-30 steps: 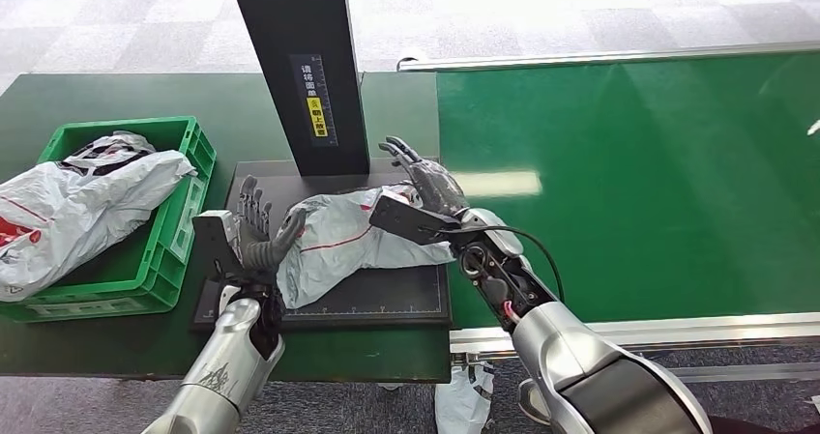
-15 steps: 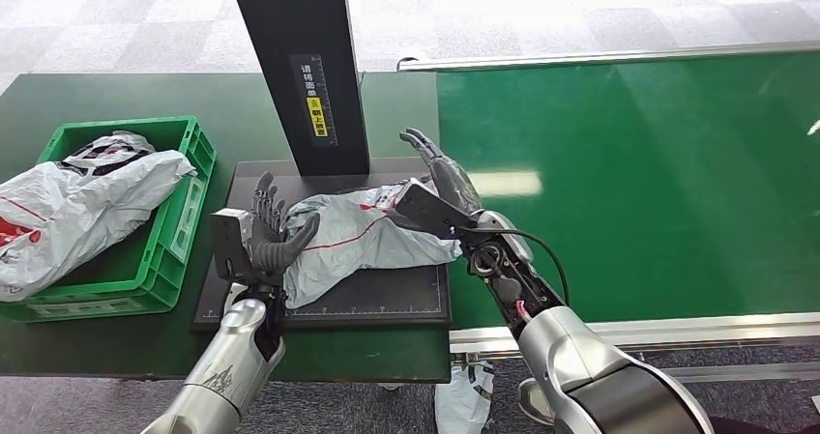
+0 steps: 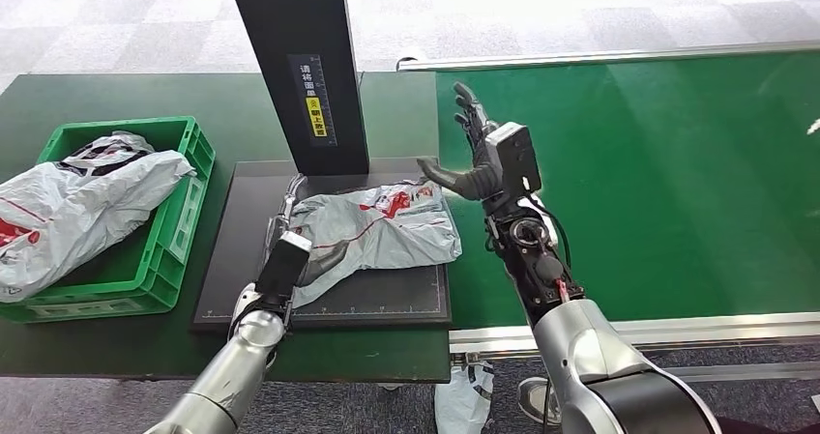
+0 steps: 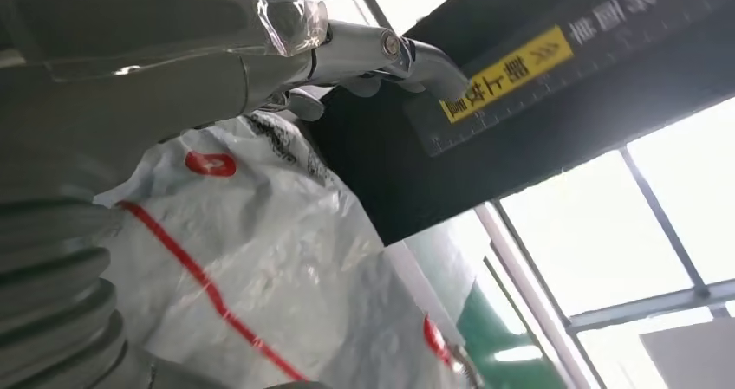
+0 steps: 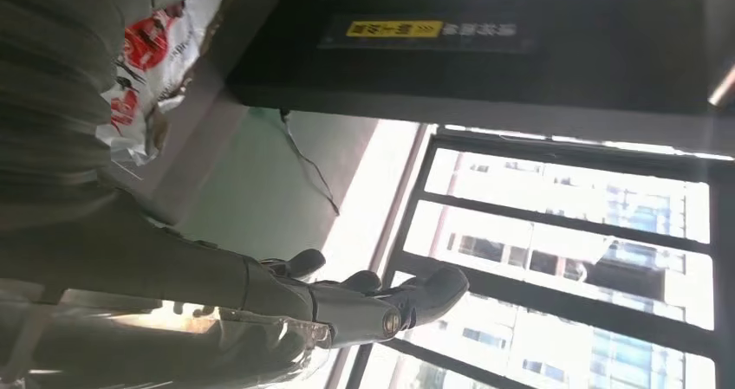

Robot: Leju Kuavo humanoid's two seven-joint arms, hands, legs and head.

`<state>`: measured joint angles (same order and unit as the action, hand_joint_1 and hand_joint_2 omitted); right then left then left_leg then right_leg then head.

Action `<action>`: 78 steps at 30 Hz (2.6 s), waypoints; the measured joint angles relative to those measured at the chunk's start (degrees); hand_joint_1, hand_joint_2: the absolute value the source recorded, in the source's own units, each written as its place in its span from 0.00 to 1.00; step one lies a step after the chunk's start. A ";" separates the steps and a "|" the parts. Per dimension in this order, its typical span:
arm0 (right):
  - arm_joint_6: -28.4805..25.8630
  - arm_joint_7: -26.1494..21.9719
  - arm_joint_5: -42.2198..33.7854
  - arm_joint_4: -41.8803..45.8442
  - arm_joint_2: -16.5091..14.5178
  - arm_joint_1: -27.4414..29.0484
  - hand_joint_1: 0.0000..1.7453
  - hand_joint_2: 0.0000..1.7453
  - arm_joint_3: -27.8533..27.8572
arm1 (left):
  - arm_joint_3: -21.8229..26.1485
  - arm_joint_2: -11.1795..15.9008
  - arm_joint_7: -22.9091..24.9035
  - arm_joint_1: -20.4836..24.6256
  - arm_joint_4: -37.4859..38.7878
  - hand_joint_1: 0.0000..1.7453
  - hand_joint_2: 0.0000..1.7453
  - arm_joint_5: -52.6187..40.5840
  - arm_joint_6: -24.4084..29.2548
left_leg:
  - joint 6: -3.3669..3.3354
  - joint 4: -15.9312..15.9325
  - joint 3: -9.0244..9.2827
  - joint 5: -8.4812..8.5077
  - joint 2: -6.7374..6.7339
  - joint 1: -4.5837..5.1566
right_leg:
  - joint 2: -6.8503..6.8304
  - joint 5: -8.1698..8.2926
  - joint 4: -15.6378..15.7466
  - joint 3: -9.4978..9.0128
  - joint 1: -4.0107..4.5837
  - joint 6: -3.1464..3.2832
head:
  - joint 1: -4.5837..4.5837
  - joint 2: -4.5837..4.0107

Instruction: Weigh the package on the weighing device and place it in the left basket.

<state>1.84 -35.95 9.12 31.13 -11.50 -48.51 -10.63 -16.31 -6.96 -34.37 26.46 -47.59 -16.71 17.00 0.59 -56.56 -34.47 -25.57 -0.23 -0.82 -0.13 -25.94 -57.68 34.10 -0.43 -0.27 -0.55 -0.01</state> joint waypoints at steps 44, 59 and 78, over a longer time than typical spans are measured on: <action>0.28 3.63 -4.46 10.99 3.84 3.26 0.00 1.00 0.49 | -2.75 0.27 17.26 -0.04 2.44 1.00 1.00 -21.59 -5.02 | 0.00 0.00 0.03 0.00 0.01 0.00 | 0.00 0.00 0.01 -0.04 -0.01 0.00 | 0.00 0.00; 0.57 3.92 -4.40 12.52 4.34 4.59 0.01 1.00 0.69 | -0.54 -0.21 2.41 -3.78 -7.93 1.00 1.00 -17.89 18.34 | 0.00 0.00 -0.02 -0.02 0.01 0.00 | 0.00 0.00 0.00 -0.01 0.00 0.00 | 0.01 0.00; 7.61 8.95 -14.54 4.71 3.23 2.85 0.00 1.00 2.99 | 5.91 -1.47 -4.81 -6.08 -20.39 1.00 1.00 -17.65 20.88 | 0.00 0.00 -0.03 -0.01 0.05 0.00 | -0.01 0.00 0.00 -0.02 0.00 0.00 | -0.01 0.00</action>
<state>9.45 -27.01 -5.43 35.84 -8.27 -45.66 -7.64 -10.40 -8.43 -39.18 20.39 -67.99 -34.36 37.88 0.59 -56.56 -34.50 -25.58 -0.17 -0.82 -0.14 -25.94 -57.67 34.08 -0.43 -0.28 -0.56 -0.01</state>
